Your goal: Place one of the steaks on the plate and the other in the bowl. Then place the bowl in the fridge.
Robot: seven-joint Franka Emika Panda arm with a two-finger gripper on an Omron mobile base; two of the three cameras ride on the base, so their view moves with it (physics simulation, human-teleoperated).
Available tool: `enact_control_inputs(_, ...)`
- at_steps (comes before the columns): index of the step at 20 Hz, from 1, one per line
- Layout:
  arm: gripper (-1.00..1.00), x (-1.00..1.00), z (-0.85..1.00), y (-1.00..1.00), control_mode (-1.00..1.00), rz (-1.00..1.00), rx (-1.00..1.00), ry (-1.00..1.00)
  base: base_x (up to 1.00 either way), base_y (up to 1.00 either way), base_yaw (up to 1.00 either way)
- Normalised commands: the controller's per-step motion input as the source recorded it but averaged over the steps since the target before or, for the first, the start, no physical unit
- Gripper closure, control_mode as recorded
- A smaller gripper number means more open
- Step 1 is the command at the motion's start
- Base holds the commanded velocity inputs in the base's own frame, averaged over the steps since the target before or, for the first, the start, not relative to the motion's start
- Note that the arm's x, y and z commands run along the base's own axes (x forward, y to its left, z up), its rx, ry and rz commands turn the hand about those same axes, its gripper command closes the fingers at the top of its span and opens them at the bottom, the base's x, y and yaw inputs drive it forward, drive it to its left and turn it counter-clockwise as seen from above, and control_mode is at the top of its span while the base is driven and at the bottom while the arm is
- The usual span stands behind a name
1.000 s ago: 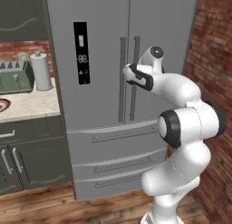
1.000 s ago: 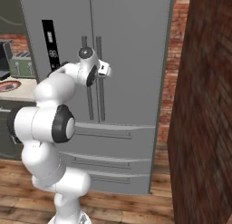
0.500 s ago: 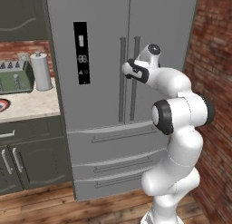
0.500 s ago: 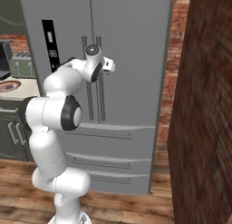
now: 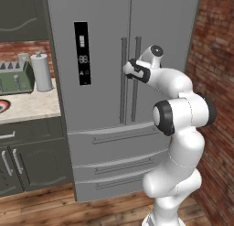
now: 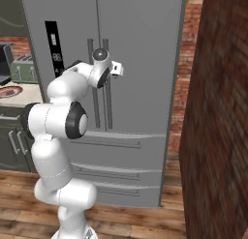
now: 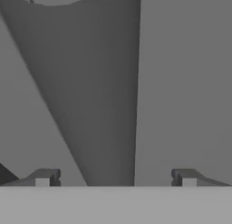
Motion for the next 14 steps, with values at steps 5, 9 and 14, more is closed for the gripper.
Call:
enact_control_inputs(5, 1.0, 0.16, 0.0, 0.0, -1.0, 0.01, 0.0, -0.01, 0.0, 0.0, 0.0)
enact_control_inputs(9, 1.0, 0.11, 0.0, 0.0, -1.0, 0.0, 0.0, 0.0, 0.0, 0.0, 0.0)
enact_control_inputs(14, 1.0, -0.02, 0.0, -0.11, -1.0, 0.0, 0.0, 0.0, 0.0, 0.0, 0.0)
